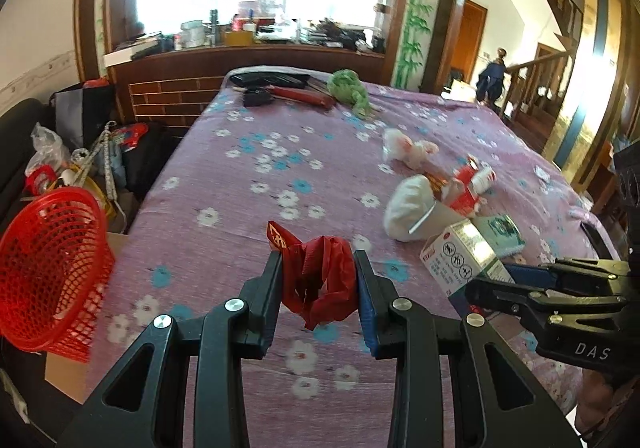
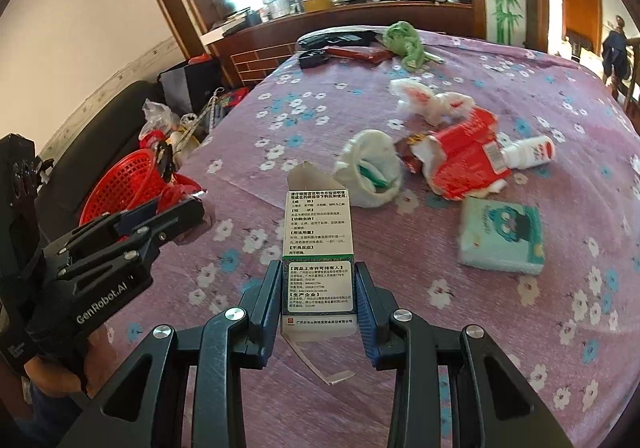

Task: Collect trash
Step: 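Release the red wrapper into the red basket while the right gripper drops the box in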

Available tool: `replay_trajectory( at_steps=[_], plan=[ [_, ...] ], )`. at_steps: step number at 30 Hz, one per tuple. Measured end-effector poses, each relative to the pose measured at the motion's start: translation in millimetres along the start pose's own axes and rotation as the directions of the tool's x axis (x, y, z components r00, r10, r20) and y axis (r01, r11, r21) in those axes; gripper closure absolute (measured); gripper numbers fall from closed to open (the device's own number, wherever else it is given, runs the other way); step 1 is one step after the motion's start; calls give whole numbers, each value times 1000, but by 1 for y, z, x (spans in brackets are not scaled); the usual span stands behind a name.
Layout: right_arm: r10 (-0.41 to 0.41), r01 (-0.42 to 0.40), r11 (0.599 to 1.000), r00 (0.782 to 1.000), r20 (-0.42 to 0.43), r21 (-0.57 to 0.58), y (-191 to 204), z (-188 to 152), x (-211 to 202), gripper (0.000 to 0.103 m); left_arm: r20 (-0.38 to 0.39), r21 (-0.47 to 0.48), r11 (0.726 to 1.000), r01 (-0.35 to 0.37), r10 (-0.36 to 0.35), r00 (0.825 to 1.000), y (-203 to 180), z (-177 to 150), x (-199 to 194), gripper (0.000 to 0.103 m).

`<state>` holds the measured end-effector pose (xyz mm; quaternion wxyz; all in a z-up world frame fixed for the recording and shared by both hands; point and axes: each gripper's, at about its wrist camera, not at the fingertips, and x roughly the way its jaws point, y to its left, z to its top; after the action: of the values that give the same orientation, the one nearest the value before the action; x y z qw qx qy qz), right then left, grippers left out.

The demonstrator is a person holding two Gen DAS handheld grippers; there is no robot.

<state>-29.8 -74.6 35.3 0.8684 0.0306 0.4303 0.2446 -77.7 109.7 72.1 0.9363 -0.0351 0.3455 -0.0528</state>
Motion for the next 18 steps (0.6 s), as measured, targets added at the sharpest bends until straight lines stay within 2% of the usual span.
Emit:
replay_trajectory(
  at_steps=[10, 18],
  plan=[
    [89, -91, 992, 996, -25, -87, 59, 33, 14, 66, 65, -123, 989, -85, 93, 994, 77, 13, -34, 70],
    [192, -197, 966, 980, -43, -167, 133, 67, 36, 66, 69, -234, 953, -191, 213, 975, 158, 6, -60, 70]
  ],
)
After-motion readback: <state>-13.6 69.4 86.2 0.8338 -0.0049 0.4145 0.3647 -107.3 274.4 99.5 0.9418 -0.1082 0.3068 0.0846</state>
